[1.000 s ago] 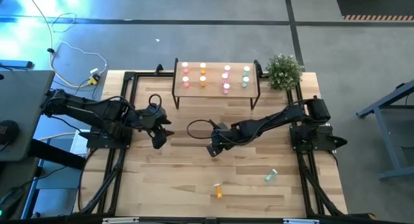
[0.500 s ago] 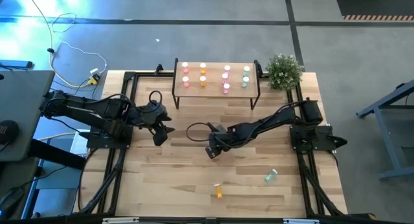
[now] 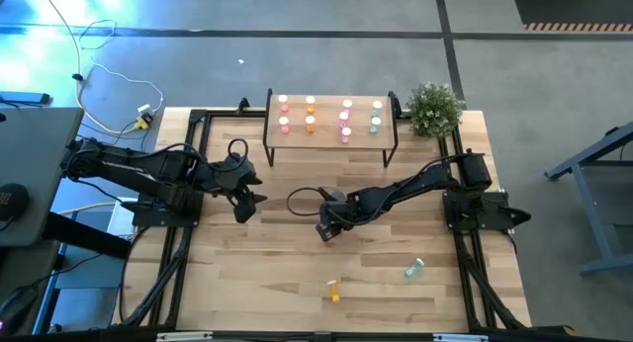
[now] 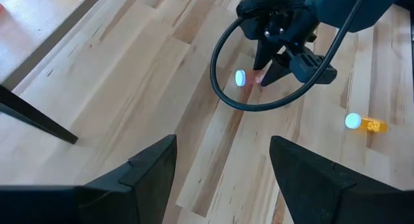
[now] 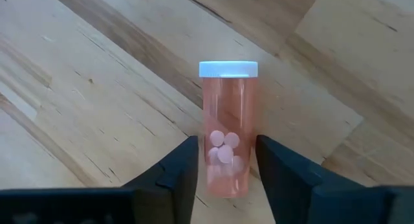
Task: Pick and place medicine bottles onto shelf by color
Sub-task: Put the red pill bottle on the shelf aligned with the other red pill bottles
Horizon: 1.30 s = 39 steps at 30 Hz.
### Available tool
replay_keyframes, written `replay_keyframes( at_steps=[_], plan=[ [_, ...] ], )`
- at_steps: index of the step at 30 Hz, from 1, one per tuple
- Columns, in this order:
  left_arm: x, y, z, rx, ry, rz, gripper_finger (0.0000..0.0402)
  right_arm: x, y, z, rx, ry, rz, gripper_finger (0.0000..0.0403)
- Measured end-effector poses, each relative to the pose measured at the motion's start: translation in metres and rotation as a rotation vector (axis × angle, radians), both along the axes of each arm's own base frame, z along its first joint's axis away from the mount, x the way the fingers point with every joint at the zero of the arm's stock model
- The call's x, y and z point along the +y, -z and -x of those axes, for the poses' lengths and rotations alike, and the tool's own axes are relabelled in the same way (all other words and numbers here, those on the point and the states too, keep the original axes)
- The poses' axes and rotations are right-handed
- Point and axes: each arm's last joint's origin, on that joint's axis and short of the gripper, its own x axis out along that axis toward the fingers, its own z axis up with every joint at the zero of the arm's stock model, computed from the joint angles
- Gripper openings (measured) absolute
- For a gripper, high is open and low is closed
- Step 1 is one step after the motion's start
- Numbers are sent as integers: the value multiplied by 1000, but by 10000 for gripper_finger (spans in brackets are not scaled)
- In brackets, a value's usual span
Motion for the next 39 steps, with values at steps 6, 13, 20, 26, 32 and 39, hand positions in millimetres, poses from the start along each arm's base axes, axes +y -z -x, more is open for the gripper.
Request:
replay_keyframes(
  at_steps=[6,13,20,26,32,39],
  plan=[
    [-1,0,0,5,18,19,236,0,0,0,2,-3,-3,110],
    [1,0,3,12,30,18,236,0,0,0,-2,-29,6,86],
    [9,-7,13,-23,47,41,236,1,-2,-6,-67,-47,5,87],
    [17,-13,22,-58,84,96,236,3,-19,-19,-231,-113,20,87],
    [24,-15,28,-63,127,110,236,1,-59,-44,-384,-214,124,87],
    [30,-15,30,-66,230,96,236,-13,-103,-64,-511,-266,263,87]
  ],
)
